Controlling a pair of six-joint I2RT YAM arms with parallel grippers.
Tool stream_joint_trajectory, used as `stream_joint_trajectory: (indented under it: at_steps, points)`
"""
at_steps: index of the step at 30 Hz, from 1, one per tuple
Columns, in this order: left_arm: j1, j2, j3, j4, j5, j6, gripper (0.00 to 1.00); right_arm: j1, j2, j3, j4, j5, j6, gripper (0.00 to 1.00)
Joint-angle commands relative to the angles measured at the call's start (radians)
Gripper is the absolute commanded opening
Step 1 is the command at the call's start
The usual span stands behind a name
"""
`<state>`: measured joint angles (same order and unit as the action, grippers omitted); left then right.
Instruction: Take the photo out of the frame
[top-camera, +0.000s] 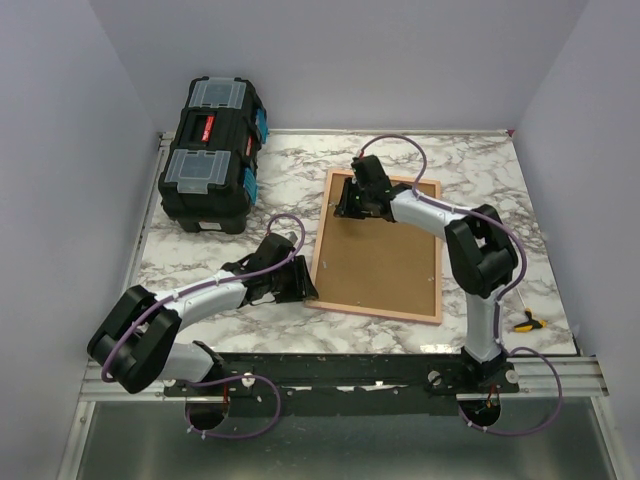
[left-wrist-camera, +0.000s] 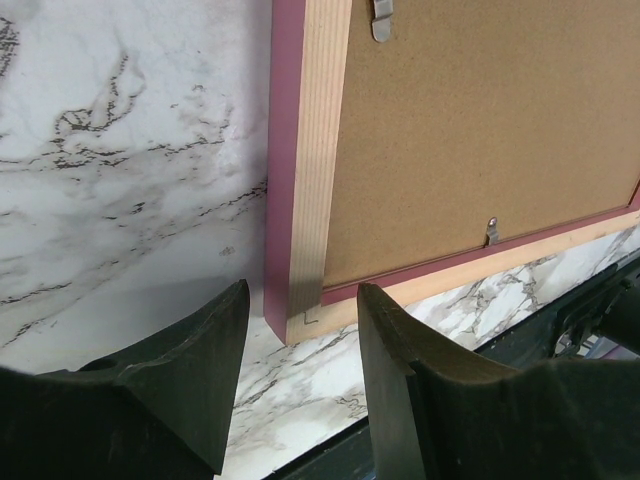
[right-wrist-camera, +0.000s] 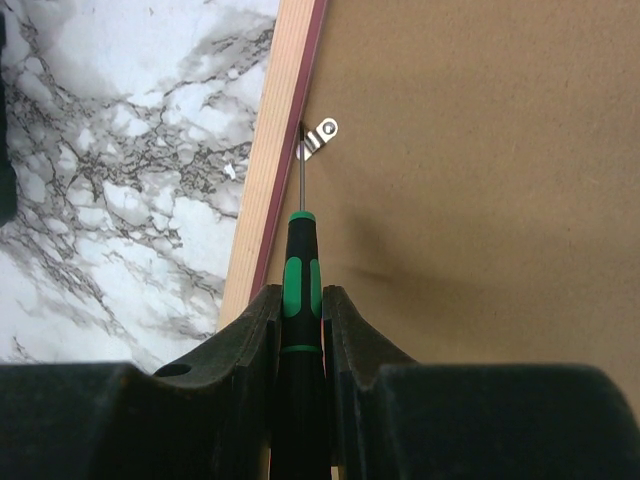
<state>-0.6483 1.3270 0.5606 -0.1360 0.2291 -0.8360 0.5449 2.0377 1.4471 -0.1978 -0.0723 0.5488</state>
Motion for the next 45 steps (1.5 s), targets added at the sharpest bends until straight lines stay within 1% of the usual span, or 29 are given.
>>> stream_joint_trajectory:
  at_steps: [1,10,11,13,21,24,26,28,29,37,42,45]
  points:
    - [-0.004,0.0,0.015,0.016,-0.003,0.008,0.49,0.011,-0.051,-0.048,-0.06,0.013,0.001,0.01]
    - [-0.004,-0.006,0.01,0.018,-0.004,0.003,0.49,0.013,-0.057,-0.051,-0.095,0.068,-0.007,0.01]
    - [-0.005,-0.008,0.009,0.018,-0.004,0.004,0.49,0.013,-0.059,-0.049,-0.099,0.099,-0.009,0.01]
    - [-0.005,-0.01,0.006,0.018,-0.004,0.003,0.49,0.013,-0.067,-0.045,-0.107,0.108,-0.01,0.01]
    - [-0.004,-0.012,0.002,0.019,-0.005,0.003,0.49,0.012,-0.096,-0.044,-0.126,0.09,-0.018,0.01]
    - [-0.004,-0.015,0.002,0.018,-0.005,0.002,0.49,0.015,-0.135,-0.063,-0.1,0.054,-0.023,0.01]
    - [-0.004,-0.016,0.001,0.021,-0.003,0.002,0.48,0.015,-0.153,-0.074,-0.08,0.062,-0.016,0.01]
    - [-0.005,-0.013,0.003,0.022,-0.002,0.0,0.49,0.013,-0.142,-0.052,-0.088,0.069,-0.012,0.01]
    - [-0.005,-0.011,0.004,0.022,-0.001,0.001,0.49,0.013,-0.126,-0.031,-0.097,0.099,-0.01,0.01]
    - [-0.004,-0.009,0.002,0.031,0.005,-0.007,0.48,0.011,-0.001,0.124,-0.14,0.109,-0.018,0.01]
    - [-0.004,-0.012,0.0,0.034,0.007,-0.009,0.48,0.012,0.037,0.17,-0.178,0.115,-0.023,0.01]
    - [-0.004,-0.013,-0.001,0.036,0.006,-0.008,0.48,0.012,0.026,0.152,-0.173,0.124,-0.023,0.01]
